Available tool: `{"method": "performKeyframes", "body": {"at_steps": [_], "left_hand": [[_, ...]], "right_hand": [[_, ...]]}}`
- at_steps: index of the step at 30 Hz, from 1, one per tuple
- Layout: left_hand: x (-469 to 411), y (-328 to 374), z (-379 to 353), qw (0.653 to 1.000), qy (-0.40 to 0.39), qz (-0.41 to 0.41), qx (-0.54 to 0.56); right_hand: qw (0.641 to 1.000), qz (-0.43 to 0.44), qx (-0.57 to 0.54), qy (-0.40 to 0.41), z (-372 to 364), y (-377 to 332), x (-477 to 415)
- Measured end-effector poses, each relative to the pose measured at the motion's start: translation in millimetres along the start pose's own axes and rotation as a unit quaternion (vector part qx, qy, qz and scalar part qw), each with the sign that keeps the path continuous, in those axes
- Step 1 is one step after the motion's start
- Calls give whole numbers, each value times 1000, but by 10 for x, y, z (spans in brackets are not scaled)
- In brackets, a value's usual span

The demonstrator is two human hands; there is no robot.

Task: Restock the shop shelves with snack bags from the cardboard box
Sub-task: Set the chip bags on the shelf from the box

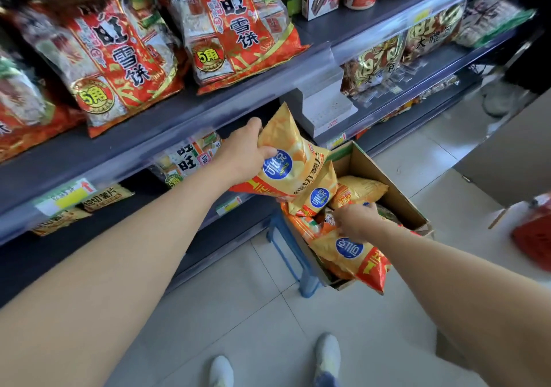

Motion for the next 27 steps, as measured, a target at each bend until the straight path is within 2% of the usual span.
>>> {"method": "performKeyframes", "body": {"at_steps": [3,6,10,14,15,20,24,27], "left_hand": [[112,-66,141,1000,1,15,-10],[212,-147,345,999,6,30,-36],[399,-197,659,997,-6,38,-72],[633,-270,942,992,-26,49,-112],[684,-289,990,991,-31,50,-124],[1165,-647,1128,981,-37,67,-176],[1585,-1181,1055,975,-47,108,-186],[1890,-1672,1014,972,-48,138,-181]], "right_hand": [[988,-52,-67,128,314,101,133],[940,-110,-224,234,646,235,324],[852,-176,-406,280,1030,266,585],[805,-179,-490,283,1342,41,776],[801,-172,-501,279,1398,-24,799],[824,-85,-500,253,1614,-682,967],[843,-63,-490,212,1502,-1277,911],[873,-36,-454,173,1379,-1782,864]]}}
Point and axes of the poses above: each hand's wrist, its own x-axis away from the middle knuckle, its own z-axis out of the back of the hand, y = z × x, the point moved 6 cm from there along -x, towards the middle knuckle, and after that the axes turned 6 degrees about -x, right-handed, at the moved point
